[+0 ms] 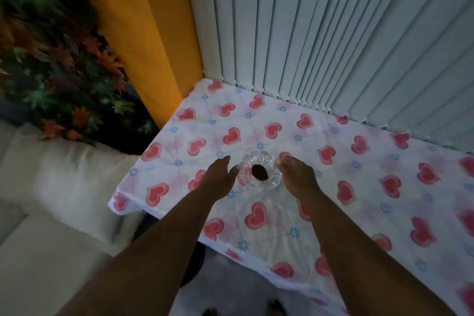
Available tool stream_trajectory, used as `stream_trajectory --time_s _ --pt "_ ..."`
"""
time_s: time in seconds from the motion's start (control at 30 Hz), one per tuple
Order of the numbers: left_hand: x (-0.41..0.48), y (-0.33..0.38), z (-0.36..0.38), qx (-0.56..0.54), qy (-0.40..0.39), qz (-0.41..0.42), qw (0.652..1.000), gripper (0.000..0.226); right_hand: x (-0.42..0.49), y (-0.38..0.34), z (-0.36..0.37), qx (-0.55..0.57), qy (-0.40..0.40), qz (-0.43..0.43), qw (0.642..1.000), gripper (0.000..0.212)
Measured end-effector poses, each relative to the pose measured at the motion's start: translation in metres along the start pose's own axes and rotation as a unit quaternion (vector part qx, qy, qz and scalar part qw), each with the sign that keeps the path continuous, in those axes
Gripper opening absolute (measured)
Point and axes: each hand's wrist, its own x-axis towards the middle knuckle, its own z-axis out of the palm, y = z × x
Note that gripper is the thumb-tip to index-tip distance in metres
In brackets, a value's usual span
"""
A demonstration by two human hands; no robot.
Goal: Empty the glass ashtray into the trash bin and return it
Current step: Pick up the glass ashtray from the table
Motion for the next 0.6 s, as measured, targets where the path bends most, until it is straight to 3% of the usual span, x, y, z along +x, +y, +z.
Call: stream_trajectory --time_s 0.17,0.37,0.6 --pt "0.035 -0.003 0.03 -0.026 -0.004 -0.045 0.999 0.058 0.028 0.02 0.024 -0.03 -0.024 0.043 0.998 0.046" --pt "0.055 0.005 0.05 -0.091 0.015 -0.076 0.993 0.029 0.044 0.027 0.039 -0.031 -0.012 0.049 0.998 0.031" --pt "0.05 -0.005 0.049 -0.08 0.036 -0.078 0.993 0.039 0.035 0.018 0.04 0.012 -0.015 0.051 0.999 0.028"
